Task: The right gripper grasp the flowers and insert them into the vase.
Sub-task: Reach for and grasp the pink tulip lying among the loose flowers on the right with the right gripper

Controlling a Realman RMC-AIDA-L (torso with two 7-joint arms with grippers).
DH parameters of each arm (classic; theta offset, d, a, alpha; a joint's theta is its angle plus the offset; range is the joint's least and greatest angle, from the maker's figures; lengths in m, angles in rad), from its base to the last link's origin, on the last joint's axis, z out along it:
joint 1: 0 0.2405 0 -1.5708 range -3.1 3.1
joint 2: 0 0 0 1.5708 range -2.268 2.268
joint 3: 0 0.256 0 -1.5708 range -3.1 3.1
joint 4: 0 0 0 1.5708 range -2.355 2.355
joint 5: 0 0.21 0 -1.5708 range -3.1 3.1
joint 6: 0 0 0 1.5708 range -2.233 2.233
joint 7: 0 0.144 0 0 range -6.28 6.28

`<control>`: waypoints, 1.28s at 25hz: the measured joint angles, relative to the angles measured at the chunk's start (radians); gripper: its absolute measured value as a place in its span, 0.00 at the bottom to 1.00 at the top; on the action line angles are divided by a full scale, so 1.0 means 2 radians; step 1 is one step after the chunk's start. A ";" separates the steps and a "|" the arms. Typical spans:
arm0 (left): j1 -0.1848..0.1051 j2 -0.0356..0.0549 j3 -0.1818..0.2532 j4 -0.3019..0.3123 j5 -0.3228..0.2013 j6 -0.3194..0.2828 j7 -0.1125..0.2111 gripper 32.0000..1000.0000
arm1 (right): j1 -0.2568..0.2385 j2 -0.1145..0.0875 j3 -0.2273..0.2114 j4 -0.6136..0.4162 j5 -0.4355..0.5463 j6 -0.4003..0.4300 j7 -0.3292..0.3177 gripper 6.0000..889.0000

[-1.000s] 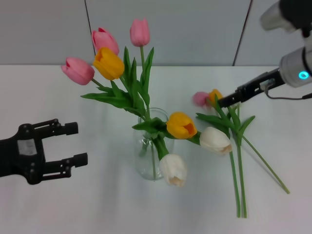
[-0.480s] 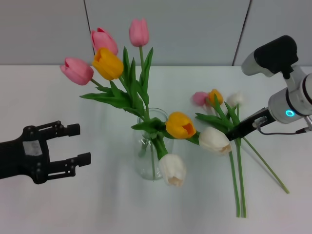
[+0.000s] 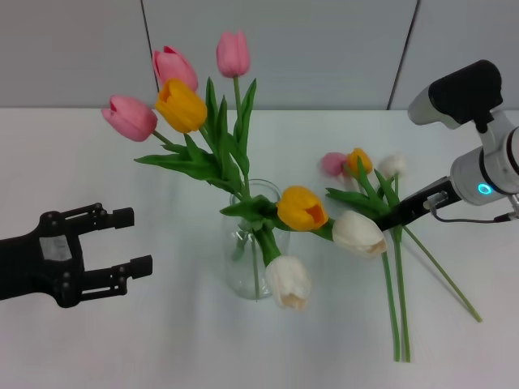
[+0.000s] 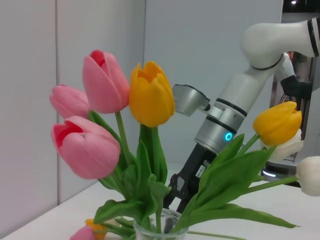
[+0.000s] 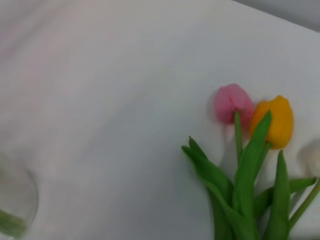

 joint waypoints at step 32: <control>0.000 -0.0005 -0.006 -0.024 -0.004 -0.001 0.021 0.79 | -0.003 0.005 -0.004 0.068 0.000 0.080 -0.005 0.86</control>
